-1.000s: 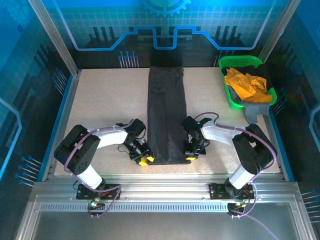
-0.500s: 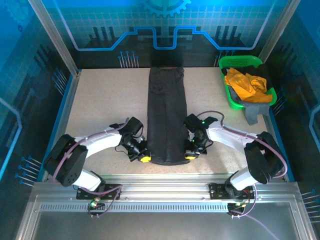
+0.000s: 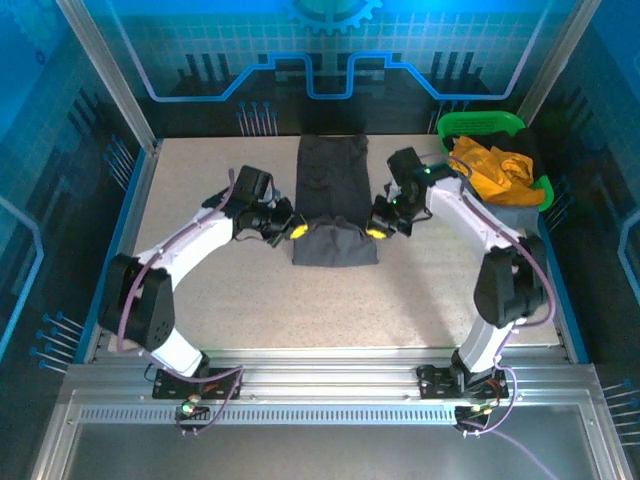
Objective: Fold and stack the t-shirts
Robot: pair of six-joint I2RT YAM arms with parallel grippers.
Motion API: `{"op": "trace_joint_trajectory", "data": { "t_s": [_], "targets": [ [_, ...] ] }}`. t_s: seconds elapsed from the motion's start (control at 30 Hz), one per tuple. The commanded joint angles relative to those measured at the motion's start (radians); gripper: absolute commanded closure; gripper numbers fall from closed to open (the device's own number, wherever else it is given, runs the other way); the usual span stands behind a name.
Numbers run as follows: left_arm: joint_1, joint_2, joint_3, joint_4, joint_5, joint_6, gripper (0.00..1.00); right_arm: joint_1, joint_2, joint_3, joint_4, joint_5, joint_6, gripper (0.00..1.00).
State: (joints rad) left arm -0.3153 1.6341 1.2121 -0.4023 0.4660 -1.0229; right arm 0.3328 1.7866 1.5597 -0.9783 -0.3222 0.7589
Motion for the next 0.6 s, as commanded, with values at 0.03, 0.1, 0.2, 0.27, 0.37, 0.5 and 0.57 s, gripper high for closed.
{"op": "trace_joint_trajectory", "data": {
  "t_s": [0.03,0.1,0.2,0.27,0.37,0.5,0.57],
  "targets": [
    [0.053,0.123,0.125,0.073,0.002,-0.017,1.00,-0.047,0.161,0.198,-0.052,0.000,-0.026,1.00],
    [0.066,0.180,0.189,0.068,0.008,-0.003,1.00,-0.061,0.235,0.294,-0.069,0.007,-0.034,1.00],
    [0.085,0.268,0.281,0.058,0.005,0.018,1.00,-0.077,0.346,0.415,-0.098,0.010,-0.043,1.00],
    [0.097,0.330,0.338,0.056,0.010,0.028,1.00,-0.085,0.410,0.471,-0.103,0.013,-0.041,1.00],
    [0.109,0.425,0.413,0.064,0.024,0.042,1.00,-0.099,0.497,0.533,-0.064,-0.028,-0.041,0.99],
    [0.117,0.507,0.477,0.070,0.044,0.054,0.59,-0.119,0.631,0.677,-0.121,-0.049,-0.078,0.58],
    [0.119,0.487,0.455,0.080,0.020,0.077,0.48,-0.133,0.621,0.681,-0.120,-0.026,-0.093,0.51]
  ]
}}
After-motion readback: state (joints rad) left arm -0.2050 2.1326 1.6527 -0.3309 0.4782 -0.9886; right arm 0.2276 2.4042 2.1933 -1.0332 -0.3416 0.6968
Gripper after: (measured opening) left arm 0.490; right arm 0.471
